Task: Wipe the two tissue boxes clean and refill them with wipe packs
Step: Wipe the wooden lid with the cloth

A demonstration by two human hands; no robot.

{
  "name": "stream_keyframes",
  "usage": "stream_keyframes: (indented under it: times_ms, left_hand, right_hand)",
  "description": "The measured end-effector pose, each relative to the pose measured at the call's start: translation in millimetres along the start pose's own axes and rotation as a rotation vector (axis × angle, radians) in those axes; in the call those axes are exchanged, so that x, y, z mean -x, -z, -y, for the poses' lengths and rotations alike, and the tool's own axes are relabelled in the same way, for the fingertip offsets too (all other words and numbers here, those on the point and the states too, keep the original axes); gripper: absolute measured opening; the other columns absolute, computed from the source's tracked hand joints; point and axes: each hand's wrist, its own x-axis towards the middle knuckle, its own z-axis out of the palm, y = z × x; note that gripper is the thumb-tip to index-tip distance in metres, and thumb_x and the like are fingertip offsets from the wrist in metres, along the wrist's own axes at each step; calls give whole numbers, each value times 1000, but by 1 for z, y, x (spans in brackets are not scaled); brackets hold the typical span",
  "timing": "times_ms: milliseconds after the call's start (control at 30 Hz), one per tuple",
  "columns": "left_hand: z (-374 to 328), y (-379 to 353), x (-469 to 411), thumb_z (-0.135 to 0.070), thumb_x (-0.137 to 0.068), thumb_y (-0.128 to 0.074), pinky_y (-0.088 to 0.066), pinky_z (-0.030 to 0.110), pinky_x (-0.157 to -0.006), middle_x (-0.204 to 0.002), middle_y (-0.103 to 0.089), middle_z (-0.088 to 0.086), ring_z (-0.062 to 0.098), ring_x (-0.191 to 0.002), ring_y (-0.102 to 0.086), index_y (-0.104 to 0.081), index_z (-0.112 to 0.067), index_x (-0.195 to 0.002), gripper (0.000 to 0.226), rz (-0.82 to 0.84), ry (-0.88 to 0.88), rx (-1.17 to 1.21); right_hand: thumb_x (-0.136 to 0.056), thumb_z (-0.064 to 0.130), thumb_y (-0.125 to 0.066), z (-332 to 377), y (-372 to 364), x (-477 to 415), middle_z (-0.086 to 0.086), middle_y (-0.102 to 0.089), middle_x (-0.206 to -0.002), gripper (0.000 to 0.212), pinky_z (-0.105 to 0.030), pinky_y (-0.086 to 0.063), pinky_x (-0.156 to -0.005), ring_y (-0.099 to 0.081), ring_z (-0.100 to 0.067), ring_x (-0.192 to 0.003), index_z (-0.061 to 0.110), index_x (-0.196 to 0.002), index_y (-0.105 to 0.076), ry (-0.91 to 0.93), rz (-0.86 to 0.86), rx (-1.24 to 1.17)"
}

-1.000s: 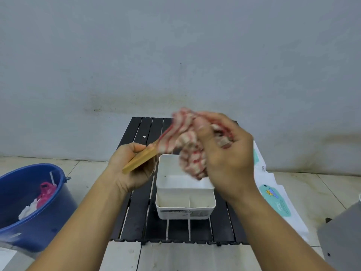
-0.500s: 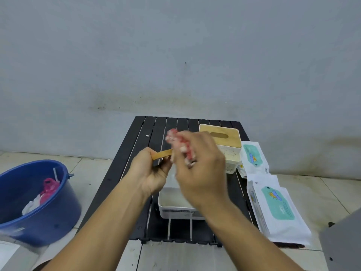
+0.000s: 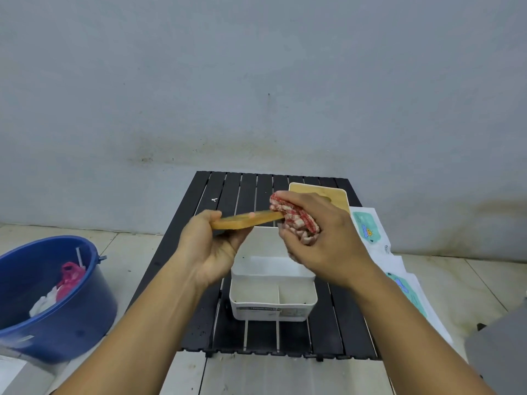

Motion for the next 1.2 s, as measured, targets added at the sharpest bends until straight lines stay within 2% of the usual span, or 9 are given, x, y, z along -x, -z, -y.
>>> stream_keyframes:
  times_ms: [167, 300, 467, 600, 733, 933, 1000, 1067, 1200]
  left_hand:
    - [-8, 5, 0, -82, -71, -70, -54, 40, -102, -118, -64, -2, 21, -122, -62, -61, -24, -121, 77, 162, -317, -594]
    - [0, 5, 4, -41, -74, -82, -54, 12, -82, -104, -74, -24, -7, -100, -68, -63, -38, -113, 43, 187, -685, -943]
    - [-2, 14, -3, -11, -89, -78, -51, 14, -79, -92, -76, -12, 6, -89, -71, -75, -28, -102, 21, 259, -999, -1158]
    - [4, 22, -11, -12, -93, -76, -59, 39, -78, -90, -75, -13, 18, -87, -70, -77, -26, -106, 19, 251, -1111, -1341]
    - [16, 16, -12, -14, -92, -78, -49, 18, -67, -86, -71, -22, 5, -77, -64, -78, -28, -106, 20, 257, -1236, -1458]
    - [26, 12, -6, 1, -87, -74, -29, 7, -50, -62, -57, -31, 5, -51, -44, -49, -40, -64, 53, 205, -1214, -1440]
    - [25, 11, -2, -8, -91, -76, -38, 12, -55, -65, -60, -24, 5, -54, -48, -58, -42, -73, 43, 230, -1192, -1381]
    - [22, 15, -5, -30, -95, -74, -57, 38, -65, -78, -71, -9, 17, -68, -63, -73, -31, -96, 1, 275, -1035, -1356]
    - [25, 11, 0, -31, -104, -62, -60, 46, -91, -109, -77, -14, 11, -105, -72, -68, -37, -118, 17, 357, -644, -1290]
  right_hand:
    - [-86, 6, -78, -11, 11, -6, 8, -73, -97, 31, -23, -55, -75, -70, -10, -86, 29, -106, -73, -288, -276, -378]
    - [-85, 17, -81, -23, 18, -3, -4, -73, -112, 30, -40, -58, -86, -71, -25, -105, 36, -106, -72, -423, -263, -587]
    - [-90, 37, -72, -16, 20, -12, -8, -74, -114, 21, -51, -57, -92, -71, -31, -108, 20, -101, -67, -572, -514, -887]
    - [-98, 42, -59, -12, 16, -14, 4, -75, -101, 18, -43, -61, -83, -73, -18, -95, 29, -93, -70, -480, -537, -318]
    - [-99, 42, -52, 16, -3, -8, 4, -60, -100, 23, -29, -50, -71, -60, -10, -85, 28, -93, -70, -227, -405, 72]
    - [-100, 30, -55, 60, -32, -4, -3, -57, -106, 25, -41, -53, -61, -61, -21, -82, 14, -113, -69, 55, -319, 163]
    - [-99, 28, -57, 46, -23, -8, -4, -58, -106, 23, -36, -53, -64, -61, -20, -84, 14, -113, -70, 59, -379, 181]
    - [-100, 26, -60, 21, -9, -11, -4, -58, -108, 21, -27, -50, -67, -61, -17, -86, 16, -114, -71, -37, -442, 207]
    - [-99, 32, -62, -18, 15, -10, 0, -57, -112, 15, -6, -43, -72, -62, -11, -94, 22, -109, -67, -414, -497, 80]
